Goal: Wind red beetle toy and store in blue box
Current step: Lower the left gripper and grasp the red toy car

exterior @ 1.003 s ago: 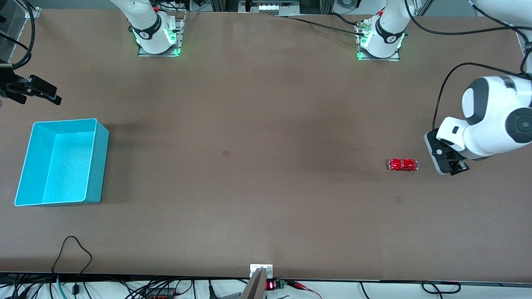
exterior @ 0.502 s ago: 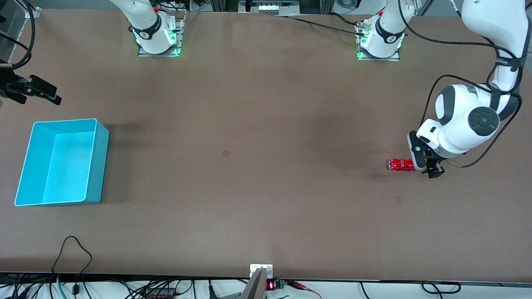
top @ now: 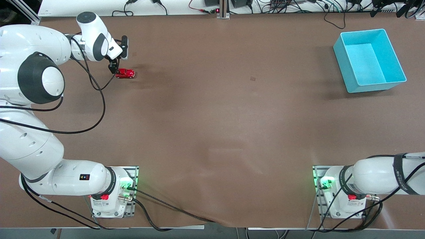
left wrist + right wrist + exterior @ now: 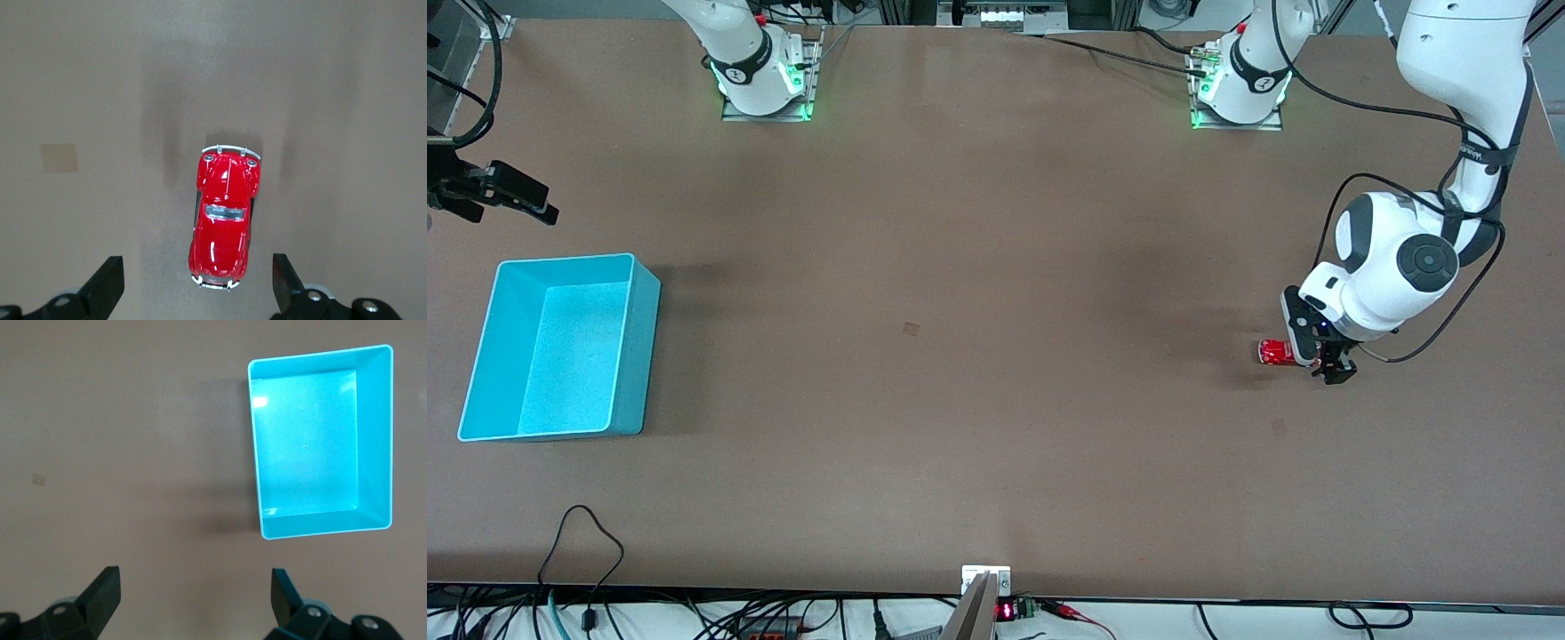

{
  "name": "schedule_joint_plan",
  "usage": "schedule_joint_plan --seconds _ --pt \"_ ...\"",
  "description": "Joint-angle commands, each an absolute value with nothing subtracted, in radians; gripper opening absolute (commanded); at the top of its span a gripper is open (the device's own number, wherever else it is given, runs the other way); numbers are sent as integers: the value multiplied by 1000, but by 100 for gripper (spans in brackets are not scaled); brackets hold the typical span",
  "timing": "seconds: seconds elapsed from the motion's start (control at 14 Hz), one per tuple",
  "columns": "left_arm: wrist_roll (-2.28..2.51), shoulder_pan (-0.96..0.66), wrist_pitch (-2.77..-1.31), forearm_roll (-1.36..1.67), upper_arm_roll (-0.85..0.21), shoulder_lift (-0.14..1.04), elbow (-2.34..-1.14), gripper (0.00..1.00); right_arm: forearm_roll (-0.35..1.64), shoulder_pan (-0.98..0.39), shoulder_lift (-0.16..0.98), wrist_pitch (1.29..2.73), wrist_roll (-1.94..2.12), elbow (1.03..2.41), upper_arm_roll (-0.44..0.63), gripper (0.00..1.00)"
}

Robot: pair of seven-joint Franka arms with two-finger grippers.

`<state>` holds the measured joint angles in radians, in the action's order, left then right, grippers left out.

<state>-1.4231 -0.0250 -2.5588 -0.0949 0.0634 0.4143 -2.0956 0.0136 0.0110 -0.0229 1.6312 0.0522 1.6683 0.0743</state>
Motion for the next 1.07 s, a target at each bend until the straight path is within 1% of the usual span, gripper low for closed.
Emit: schedule_joint_plan --seconds 0.0,0.07,0.21,0.29,0.36,0.43,0.57,0.79,0.86,1.0 --pt "-1445 -23 -2608 -107 61 442 -2102 90 -2 17 -26 1629 51 1661 67 100" --pt "-1445 -23 -2626 -107 61 445 -2111 85 -2 18 -26 1629 51 1661 67 100" --pt "-1447 -21 -2690 -107 61 454 -2146 80 -2 18 -26 1629 51 1661 67 100" --pt "-1448 -21 -2716 -107 61 457 -2158 75 -2 18 -26 1629 51 1661 67 100" --pt "-1448 -23 -2718 -107 61 457 -2161 65 -2 18 -26 1631 51 1661 67 100" --pt "-1448 -23 -2718 -107 61 457 -2161 57 -2 18 -25 1629 51 1661 67 100" --pt "-1448 -23 -2718 -107 61 457 -2160 44 -2 21 -25 1631 52 1661 67 100" --pt "-1444 -25 -2715 -107 61 457 -2160 33 -2 23 -25 1632 52 1661 67 100" --pt "-1434 -26 -2709 -107 61 457 -2158 28 -2 23 -23 1632 52 1661 67 100" --pt "-1433 -26 -2707 -107 61 457 -2157 26 -2 23 -21 1634 52 1661 67 100"
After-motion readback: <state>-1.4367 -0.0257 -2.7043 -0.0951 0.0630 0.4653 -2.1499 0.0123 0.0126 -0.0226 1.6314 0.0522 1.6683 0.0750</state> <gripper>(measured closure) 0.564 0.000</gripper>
